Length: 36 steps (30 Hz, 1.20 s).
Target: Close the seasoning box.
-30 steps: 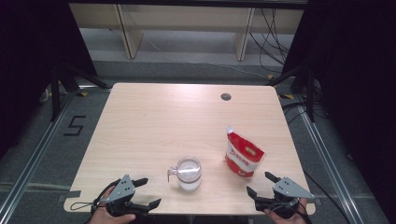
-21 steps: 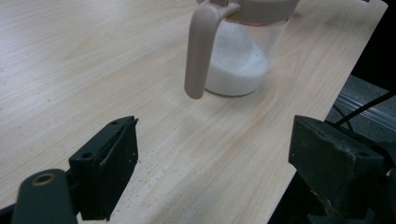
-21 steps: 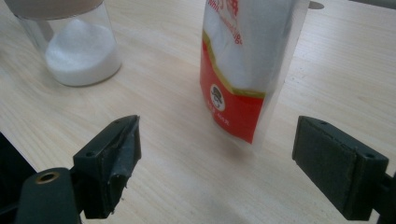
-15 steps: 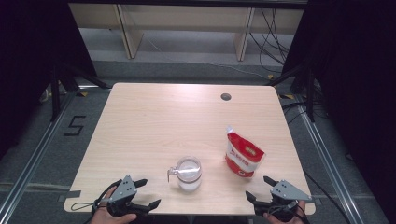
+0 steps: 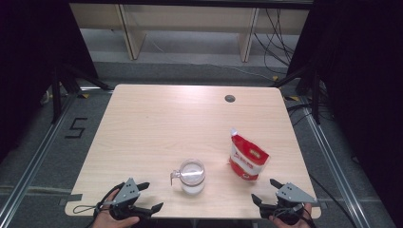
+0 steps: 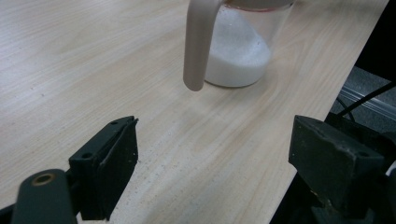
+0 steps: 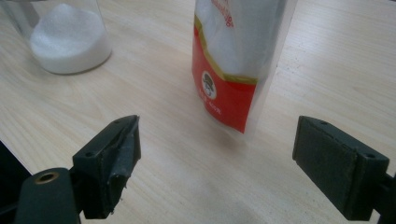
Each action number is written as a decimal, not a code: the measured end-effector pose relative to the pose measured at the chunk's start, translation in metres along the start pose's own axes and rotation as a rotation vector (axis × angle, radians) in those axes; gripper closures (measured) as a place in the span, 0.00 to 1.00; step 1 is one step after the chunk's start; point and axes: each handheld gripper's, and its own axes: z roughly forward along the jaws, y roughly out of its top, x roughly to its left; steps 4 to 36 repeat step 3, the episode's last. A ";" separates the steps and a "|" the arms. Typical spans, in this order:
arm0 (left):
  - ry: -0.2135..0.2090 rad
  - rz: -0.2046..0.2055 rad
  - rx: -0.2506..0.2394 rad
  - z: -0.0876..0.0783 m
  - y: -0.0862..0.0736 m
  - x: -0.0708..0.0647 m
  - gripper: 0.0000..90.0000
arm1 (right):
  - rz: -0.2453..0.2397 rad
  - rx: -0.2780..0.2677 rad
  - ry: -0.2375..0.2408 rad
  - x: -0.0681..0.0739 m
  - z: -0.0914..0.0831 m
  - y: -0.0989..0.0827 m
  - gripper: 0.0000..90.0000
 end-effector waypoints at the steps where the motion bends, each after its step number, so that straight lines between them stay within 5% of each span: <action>1: -0.004 -0.009 -0.006 0.000 0.000 0.000 0.17 | 0.003 0.001 0.001 0.000 0.001 0.000 0.18; 36: -0.003 -0.011 -0.006 0.000 -0.001 0.002 0.17 | -0.004 0.005 -0.004 -0.001 0.001 -0.001 0.18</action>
